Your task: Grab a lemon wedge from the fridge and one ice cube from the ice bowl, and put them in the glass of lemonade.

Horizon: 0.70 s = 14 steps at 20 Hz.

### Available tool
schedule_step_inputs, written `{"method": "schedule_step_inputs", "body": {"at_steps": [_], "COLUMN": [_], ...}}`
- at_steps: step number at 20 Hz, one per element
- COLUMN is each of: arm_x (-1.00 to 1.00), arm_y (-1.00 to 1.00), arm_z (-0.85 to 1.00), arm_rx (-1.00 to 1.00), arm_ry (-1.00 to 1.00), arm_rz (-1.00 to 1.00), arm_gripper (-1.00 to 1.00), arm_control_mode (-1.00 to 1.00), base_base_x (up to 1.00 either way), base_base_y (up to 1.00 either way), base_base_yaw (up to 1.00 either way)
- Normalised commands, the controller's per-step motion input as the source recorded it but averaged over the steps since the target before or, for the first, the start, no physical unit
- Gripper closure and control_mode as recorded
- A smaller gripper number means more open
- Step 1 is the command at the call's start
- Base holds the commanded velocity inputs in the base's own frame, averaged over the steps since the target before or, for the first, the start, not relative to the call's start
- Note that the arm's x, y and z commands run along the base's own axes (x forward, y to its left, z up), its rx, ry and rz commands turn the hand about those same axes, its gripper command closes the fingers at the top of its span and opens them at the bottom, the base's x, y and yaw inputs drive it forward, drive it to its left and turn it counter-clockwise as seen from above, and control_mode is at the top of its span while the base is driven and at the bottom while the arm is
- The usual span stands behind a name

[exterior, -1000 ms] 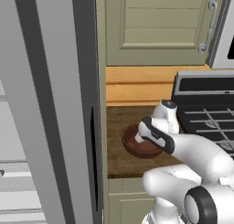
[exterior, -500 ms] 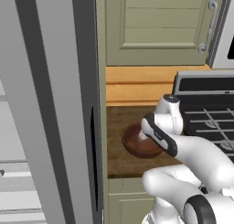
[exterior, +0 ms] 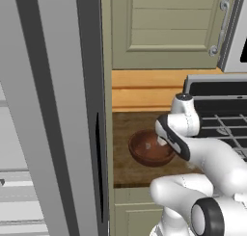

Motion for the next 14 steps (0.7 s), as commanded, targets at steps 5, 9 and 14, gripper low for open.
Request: {"method": "schedule_step_inputs", "body": {"at_steps": [5, 9, 14], "arm_x": [-0.47, -0.70, -0.05], "arm_y": [-0.55, -0.37, -0.03], "arm_z": [0.17, 0.00, 0.03], "arm_rx": [0.00, 0.00, 0.00], "arm_ry": [0.00, 0.00, 0.00], "arm_rz": [0.00, 0.00, 0.00], "arm_gripper": [1.00, 1.00, 1.00], "arm_control_mode": [-1.00, -1.00, -1.00], "base_base_x": [0.00, 0.00, 0.00], "base_base_y": [0.00, 0.00, 0.00], "base_base_yaw": [0.00, 0.00, 0.00]}}
